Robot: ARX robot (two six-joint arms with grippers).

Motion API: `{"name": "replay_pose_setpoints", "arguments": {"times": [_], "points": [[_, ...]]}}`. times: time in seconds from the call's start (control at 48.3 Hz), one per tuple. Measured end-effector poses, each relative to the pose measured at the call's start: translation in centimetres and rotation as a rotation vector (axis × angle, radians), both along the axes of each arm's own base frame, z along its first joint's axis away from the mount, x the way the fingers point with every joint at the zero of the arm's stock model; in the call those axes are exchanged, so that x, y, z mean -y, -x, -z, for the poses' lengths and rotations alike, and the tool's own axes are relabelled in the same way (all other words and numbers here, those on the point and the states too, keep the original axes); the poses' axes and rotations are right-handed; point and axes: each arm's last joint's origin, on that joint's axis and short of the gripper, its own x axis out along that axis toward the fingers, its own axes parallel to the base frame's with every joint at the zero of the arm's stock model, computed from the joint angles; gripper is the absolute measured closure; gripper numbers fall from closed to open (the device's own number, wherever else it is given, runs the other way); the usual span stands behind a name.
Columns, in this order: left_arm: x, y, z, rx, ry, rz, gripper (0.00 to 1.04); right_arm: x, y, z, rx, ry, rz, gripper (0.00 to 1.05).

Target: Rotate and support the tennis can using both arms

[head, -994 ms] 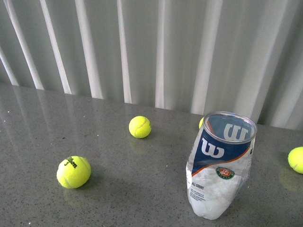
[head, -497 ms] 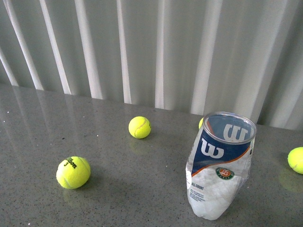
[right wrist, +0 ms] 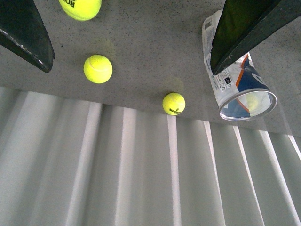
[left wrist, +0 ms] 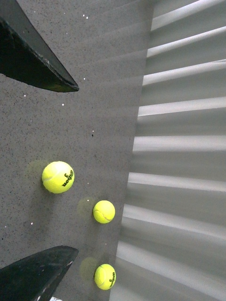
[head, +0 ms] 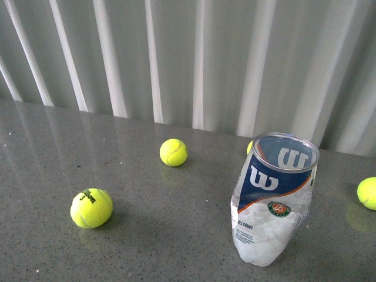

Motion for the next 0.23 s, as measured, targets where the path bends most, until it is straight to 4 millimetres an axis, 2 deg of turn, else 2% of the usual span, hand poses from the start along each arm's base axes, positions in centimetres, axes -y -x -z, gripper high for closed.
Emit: {"name": "replay_pose_setpoints", "arguments": {"times": [0.228], "points": [[0.0, 0.0, 0.0, 0.0, 0.0, 0.0, 0.07, 0.0, 0.0, 0.0, 0.0, 0.0, 0.0, 0.07]]}}
